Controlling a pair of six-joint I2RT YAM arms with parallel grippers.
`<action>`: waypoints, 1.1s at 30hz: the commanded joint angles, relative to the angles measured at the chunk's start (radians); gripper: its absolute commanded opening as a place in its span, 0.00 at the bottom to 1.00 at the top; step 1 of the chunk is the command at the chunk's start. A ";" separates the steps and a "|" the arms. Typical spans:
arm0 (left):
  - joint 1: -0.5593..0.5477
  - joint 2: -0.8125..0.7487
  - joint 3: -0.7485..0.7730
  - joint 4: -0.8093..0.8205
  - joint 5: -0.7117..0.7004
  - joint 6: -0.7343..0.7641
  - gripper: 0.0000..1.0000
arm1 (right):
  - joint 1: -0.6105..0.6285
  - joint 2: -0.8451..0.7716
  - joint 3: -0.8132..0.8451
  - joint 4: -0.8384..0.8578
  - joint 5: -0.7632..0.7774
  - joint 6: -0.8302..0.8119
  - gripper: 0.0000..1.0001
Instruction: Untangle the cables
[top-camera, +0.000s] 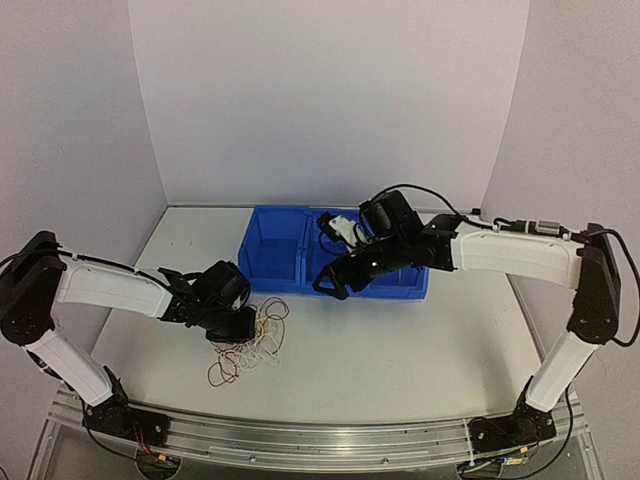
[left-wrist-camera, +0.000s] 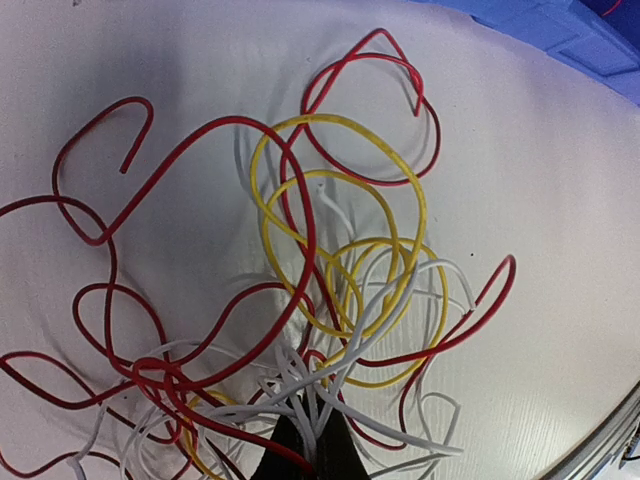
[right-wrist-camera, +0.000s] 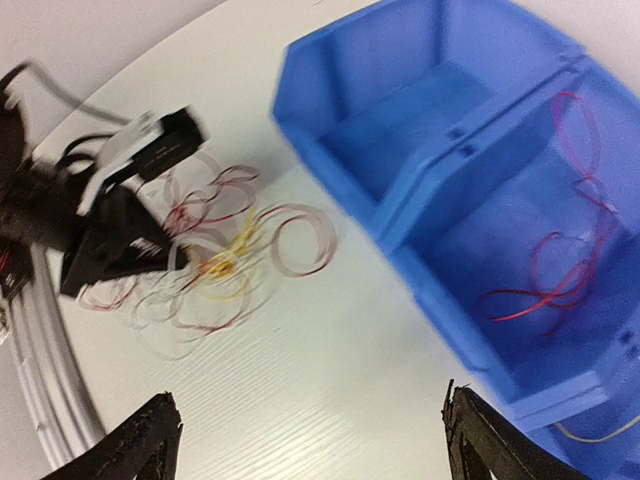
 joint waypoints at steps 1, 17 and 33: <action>-0.010 0.041 0.061 0.099 0.109 0.080 0.00 | 0.054 0.001 -0.064 0.005 -0.251 -0.084 0.88; -0.124 0.101 0.125 0.129 0.162 0.215 0.00 | 0.056 0.222 -0.013 -0.038 -0.269 -0.232 0.77; -0.126 0.073 0.096 0.116 0.151 0.212 0.00 | 0.056 0.323 0.049 -0.076 -0.301 -0.253 0.49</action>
